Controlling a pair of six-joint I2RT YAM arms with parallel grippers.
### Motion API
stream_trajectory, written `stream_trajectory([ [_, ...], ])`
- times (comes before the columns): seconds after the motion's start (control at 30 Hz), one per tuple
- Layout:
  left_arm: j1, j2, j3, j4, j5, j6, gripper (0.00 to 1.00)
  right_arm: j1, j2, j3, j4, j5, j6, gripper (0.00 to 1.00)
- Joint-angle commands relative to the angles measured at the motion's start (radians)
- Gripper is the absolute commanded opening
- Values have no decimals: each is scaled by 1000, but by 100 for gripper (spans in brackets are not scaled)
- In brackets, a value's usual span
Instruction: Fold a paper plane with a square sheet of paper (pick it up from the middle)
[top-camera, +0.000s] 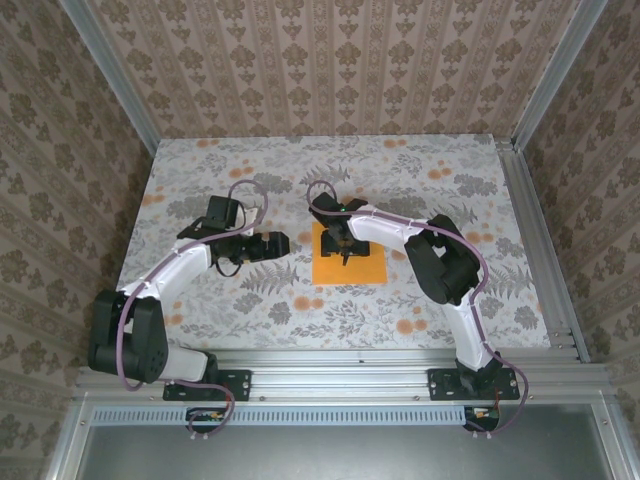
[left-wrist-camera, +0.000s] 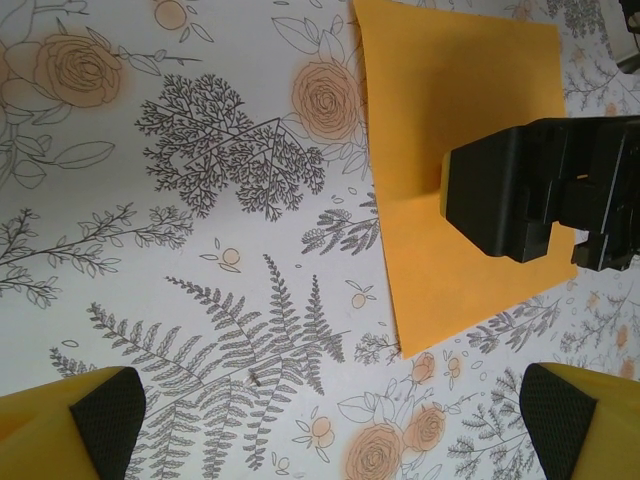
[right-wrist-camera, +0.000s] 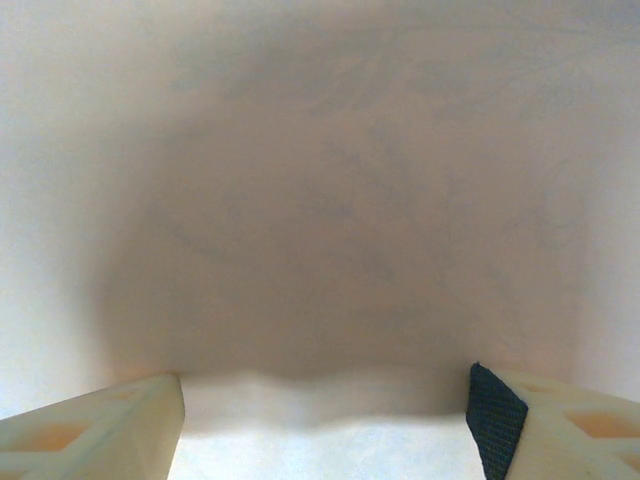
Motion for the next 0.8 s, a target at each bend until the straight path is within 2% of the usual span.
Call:
stream_trajectory([
  [0.0, -6, -19, 32, -25, 10, 5, 100, 4, 83, -35, -28, 31, 7, 75],
  [0.3, -6, -18, 10, -19, 12, 5, 100, 1, 66, -68, 16, 20, 15, 72],
  [0.37, -6, -18, 7, -20, 11, 9, 100, 1, 48, -72, 28, 27, 10, 67],
  [0.63, -6, -9, 2, -6, 13, 1, 100, 2, -38, -74, 46, 63, -17, 61],
  [0.77, -9, -9, 3, -4, 14, 0, 100, 4, -73, -81, 52, 84, -27, 54],
])
